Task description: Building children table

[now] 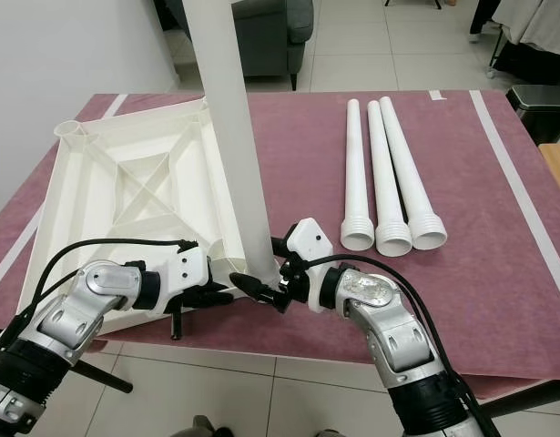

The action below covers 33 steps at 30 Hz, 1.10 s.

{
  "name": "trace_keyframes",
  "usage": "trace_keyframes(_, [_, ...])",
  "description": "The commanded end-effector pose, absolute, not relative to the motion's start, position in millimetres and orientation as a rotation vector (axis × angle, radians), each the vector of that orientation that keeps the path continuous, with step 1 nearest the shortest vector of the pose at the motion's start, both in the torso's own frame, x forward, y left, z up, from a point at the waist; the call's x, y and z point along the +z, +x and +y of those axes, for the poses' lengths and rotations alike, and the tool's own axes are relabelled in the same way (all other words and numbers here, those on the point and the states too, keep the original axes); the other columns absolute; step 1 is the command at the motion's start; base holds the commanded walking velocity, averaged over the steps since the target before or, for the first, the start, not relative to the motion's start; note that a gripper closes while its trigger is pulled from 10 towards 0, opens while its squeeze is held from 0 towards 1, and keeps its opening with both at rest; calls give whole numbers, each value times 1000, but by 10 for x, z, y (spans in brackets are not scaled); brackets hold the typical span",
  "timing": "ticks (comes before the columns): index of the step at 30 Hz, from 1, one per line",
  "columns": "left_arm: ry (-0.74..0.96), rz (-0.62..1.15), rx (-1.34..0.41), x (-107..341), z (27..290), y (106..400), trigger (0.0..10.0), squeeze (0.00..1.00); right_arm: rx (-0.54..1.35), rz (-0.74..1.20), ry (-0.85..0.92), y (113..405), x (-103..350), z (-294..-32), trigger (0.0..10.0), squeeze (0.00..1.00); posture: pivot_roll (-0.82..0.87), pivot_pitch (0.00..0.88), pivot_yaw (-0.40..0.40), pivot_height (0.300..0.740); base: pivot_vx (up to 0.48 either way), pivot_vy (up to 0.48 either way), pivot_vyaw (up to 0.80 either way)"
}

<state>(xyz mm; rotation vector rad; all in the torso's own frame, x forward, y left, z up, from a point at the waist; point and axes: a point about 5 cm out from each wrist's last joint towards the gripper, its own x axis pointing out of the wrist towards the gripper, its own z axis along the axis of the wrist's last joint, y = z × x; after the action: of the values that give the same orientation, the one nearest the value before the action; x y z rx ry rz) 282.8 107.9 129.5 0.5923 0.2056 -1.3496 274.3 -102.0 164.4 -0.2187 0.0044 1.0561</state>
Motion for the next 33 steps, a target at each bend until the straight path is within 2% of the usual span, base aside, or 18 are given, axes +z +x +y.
trace_keyframes(1, [616, 164, -1391, 1392, 1046, 2803, 0, 0, 1028, 3, -219, 2775, 1608, -979, 0, 0, -31, 67, 112, 740, 0, 0, 0])
trace_keyframes(4, [613, 163, -1388, 1392, 1038, 2807, 0, 0, 1011, 6, -222, 2790, 1595, -981, 0, 0, -31, 67, 112, 740, 0, 0, 0])
trace_keyframes(10, [562, 138, -1339, 1418, 913, 2893, 0, 0, 798, 84, -253, 2871, 1425, -1056, 0, 0, -38, 74, 111, 740, 0, 0, 0])
trace_keyframes(12, [539, 125, -1291, 1438, 836, 2971, 0, 0, 665, 124, -250, 2904, 1347, -1090, 0, 0, -43, 78, 113, 740, 0, 0, 0])
trace_keyframes(13, [539, 125, -1291, 1438, 836, 2971, 0, 0, 665, 124, -250, 2904, 1347, -1090, 0, 0, -43, 78, 113, 740, 0, 0, 0])
trace_keyframes(15, [526, 114, -1249, 1467, 765, 3046, 0, 0, 492, 135, -227, 2951, 1326, -1126, 0, 0, -48, 81, 114, 740, 0, 0, 0])
trace_keyframes(18, [520, 108, -1223, 1493, 726, 3098, 0, 0, 379, 139, -203, 2977, 1325, -1153, 0, 0, -48, 81, 114, 740, 0, 0, 0])
trace_keyframes(20, [520, 108, -1223, 1493, 726, 3098, 0, 0, 379, 139, -203, 2977, 1325, -1153, 0, 0, -48, 81, 114, 740, 0, 0, 0])
trace_keyframes(23, [504, 99, -1177, 1548, 647, 3199, 0, 0, 194, 159, -147, 2999, 1314, -1192, 0, 0, -50, 85, 117, 740, 0, 0, 0])
trace_keyframes(29, [488, 97, -1146, 1583, 556, 3272, 0, 0, 86, 167, -115, 2985, 1304, -1149, 0, 0, -54, 86, 121, 740, 0, 0, 0])
trace_keyframes(30, [484, 99, -1146, 1578, 542, 3274, 0, 0, 86, 156, -107, 2977, 1309, -1111, 3373, 0, -55, 86, 123, 740, 0, 0, 0])
trace_keyframes(32, [483, 100, -1148, 1572, 540, 3270, 0, 0, 95, 147, -104, 2972, 1313, -1087, 3373, 0, -55, 86, 123, 740, 0, 0, 0])
trace_keyframes(33, [483, 103, -1150, 1559, 550, 3264, 0, 0, 101, 136, -104, 2971, 1321, -1076, 10000, 1000, -55, 85, 124, 740, 0, 0, 0])
